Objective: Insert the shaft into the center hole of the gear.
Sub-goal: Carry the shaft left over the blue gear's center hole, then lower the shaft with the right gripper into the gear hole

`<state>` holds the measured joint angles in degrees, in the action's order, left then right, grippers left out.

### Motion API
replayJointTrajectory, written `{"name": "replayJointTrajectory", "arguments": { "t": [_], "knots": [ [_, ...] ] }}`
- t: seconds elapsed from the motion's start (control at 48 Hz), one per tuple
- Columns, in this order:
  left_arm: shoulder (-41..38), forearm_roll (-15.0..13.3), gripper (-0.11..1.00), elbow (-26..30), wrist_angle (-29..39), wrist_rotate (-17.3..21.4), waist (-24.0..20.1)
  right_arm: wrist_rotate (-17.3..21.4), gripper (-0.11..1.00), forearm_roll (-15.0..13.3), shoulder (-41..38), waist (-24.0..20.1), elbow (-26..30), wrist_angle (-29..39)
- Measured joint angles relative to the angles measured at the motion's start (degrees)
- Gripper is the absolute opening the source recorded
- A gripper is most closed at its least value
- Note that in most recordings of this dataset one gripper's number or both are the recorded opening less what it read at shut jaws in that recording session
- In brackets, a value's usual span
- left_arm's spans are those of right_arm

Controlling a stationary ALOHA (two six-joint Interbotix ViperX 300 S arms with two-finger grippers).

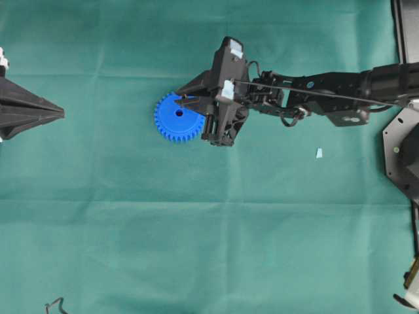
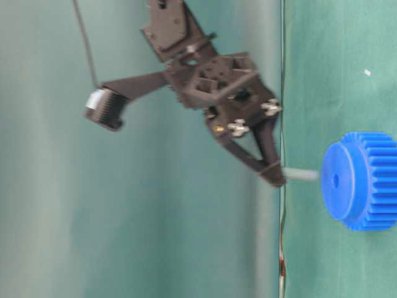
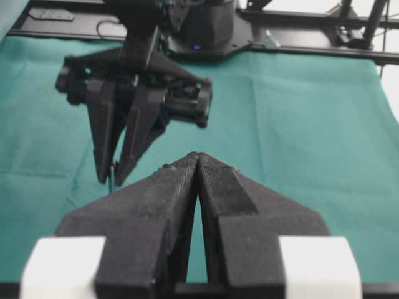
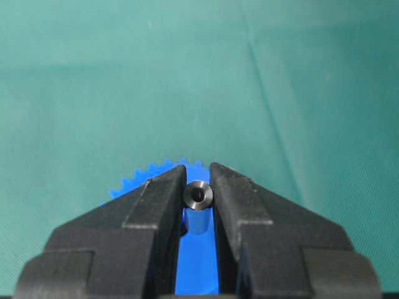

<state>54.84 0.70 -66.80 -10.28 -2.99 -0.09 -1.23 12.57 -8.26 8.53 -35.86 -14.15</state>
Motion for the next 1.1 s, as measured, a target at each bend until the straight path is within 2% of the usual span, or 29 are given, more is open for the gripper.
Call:
{"name": "replayJointTrajectory", "arguments": {
  "t": [0.271,1.103],
  "knots": [
    [0.09,0.0,0.0,0.0,0.0,0.0,0.0,0.09,0.16,0.44,-1.76,-0.09,0.35,-1.05],
    [0.0,0.0,0.0,0.0,0.0,0.18,-0.09,0.0,0.15,0.44,-0.62,-0.88,0.7,-0.97]
  ]
}}
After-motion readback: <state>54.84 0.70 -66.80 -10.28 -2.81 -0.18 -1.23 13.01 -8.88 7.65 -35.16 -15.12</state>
